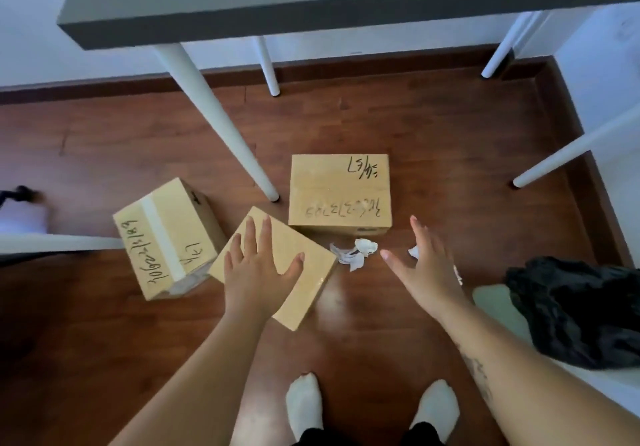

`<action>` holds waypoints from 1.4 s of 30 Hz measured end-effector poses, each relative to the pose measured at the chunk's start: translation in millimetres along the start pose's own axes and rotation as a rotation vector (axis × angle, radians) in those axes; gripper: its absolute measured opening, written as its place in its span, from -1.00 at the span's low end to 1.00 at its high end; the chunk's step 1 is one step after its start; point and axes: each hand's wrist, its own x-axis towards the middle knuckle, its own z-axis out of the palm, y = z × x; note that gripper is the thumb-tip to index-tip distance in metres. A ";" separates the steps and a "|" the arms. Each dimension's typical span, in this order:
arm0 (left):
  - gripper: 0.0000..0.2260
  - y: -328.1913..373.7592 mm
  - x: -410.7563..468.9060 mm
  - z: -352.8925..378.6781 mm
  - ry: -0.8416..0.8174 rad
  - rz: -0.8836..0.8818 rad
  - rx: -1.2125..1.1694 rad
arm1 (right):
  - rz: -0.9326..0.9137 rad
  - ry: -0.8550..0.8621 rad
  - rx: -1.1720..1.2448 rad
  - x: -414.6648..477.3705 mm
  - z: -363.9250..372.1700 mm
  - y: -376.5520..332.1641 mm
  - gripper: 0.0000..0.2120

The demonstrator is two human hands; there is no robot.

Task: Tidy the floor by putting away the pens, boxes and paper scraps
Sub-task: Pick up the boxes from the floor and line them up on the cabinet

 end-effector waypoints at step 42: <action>-0.28 -133.8 22.0 8.3 0.011 -0.409 -0.420 | 0.340 0.019 0.491 -21.1 133.2 -27.6 -0.62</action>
